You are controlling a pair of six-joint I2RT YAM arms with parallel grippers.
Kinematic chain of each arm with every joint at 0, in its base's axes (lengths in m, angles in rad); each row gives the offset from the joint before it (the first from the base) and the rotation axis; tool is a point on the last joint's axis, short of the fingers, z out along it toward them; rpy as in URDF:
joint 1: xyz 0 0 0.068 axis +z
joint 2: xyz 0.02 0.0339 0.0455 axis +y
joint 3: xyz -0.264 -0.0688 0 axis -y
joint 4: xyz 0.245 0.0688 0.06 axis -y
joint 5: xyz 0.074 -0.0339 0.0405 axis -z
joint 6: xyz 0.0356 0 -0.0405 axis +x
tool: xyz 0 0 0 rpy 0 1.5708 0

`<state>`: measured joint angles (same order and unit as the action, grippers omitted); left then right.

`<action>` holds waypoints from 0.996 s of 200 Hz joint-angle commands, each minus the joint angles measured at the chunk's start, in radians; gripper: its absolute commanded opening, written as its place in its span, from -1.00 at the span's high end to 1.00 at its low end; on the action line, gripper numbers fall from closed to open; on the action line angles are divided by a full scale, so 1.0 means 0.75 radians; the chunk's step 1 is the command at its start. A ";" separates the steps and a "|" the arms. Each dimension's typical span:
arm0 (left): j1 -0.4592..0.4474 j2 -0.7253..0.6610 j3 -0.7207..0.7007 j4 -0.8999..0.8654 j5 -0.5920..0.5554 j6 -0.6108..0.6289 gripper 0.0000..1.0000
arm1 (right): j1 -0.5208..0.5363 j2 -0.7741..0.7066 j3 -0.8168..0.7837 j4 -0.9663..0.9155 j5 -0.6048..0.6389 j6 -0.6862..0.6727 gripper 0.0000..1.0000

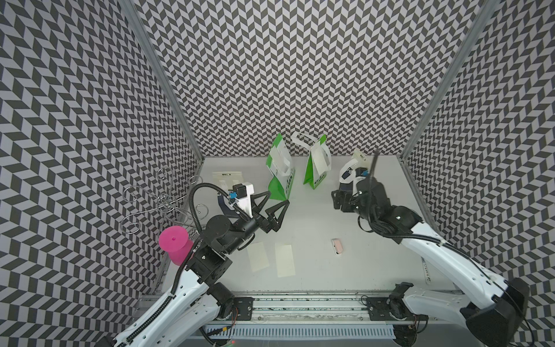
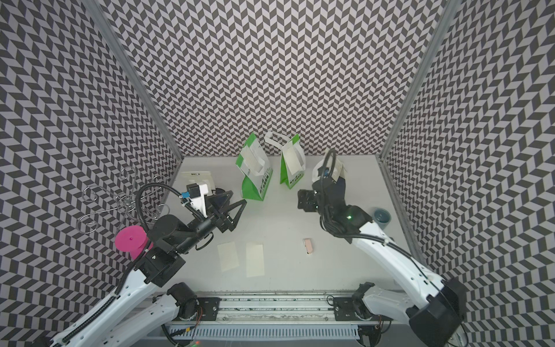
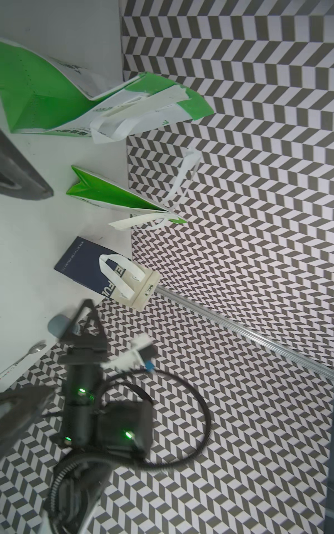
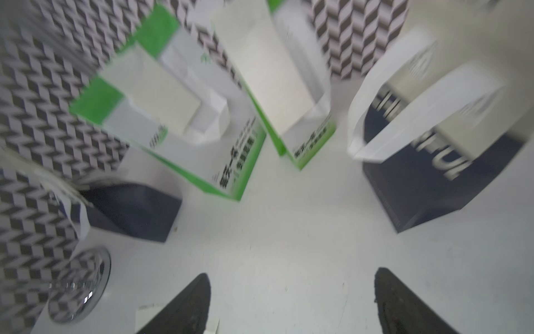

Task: Staple the receipts to the bags
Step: Place the stapler at the center of the board, then pick up the takeout bag from the center of the board.

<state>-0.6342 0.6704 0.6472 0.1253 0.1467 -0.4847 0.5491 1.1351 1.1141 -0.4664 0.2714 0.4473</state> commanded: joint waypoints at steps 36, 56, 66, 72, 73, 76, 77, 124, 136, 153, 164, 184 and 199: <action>-0.003 -0.019 -0.004 -0.078 0.018 -0.017 -1.00 | -0.349 0.223 0.215 0.181 0.037 -0.173 -0.87; -0.003 -0.009 0.020 -0.114 0.030 -0.003 -1.00 | -0.426 0.319 0.281 0.239 -0.113 -0.233 -0.86; -0.003 -0.010 0.026 -0.126 0.030 0.006 -1.00 | -0.454 0.353 0.304 0.251 -0.161 -0.265 -0.84; -0.003 -0.012 0.026 -0.134 0.025 0.007 -0.99 | -0.470 0.377 0.321 0.244 -0.170 -0.272 -0.82; -0.003 -0.012 0.025 -0.135 0.025 0.008 -0.99 | -0.471 0.380 0.323 0.243 -0.172 -0.274 -0.82; -0.002 -0.016 0.025 -0.137 0.024 0.010 -1.00 | -0.480 0.390 0.325 0.242 -0.182 -0.278 -0.81; -0.003 -0.016 0.026 -0.137 0.023 0.011 -0.99 | -0.483 0.392 0.325 0.242 -0.186 -0.281 -0.81; 0.001 -0.019 0.035 -0.151 0.020 0.030 -1.00 | -0.571 0.476 0.295 0.280 -0.344 -0.291 -0.55; 0.001 -0.011 0.044 -0.159 0.025 0.035 -1.00 | -0.572 0.502 0.291 0.280 -0.344 -0.290 -0.46; 0.001 -0.004 0.053 -0.167 0.024 0.042 -1.00 | -0.571 0.519 0.258 0.302 -0.371 -0.291 -0.31; 0.003 -0.005 0.051 -0.171 0.013 0.044 -1.00 | -0.573 0.520 0.227 0.323 -0.398 -0.288 -0.26; 0.006 -0.010 0.051 -0.170 0.012 0.045 -1.00 | -0.574 0.512 0.188 0.341 -0.392 -0.279 0.07; 0.007 -0.008 0.052 -0.163 0.027 0.046 -1.00 | -0.573 0.494 0.170 0.344 -0.368 -0.278 0.36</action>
<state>-0.6342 0.6697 0.6533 0.0055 0.1551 -0.4614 0.1196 1.5215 1.2617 -0.2790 -0.0006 0.2386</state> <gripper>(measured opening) 0.997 0.410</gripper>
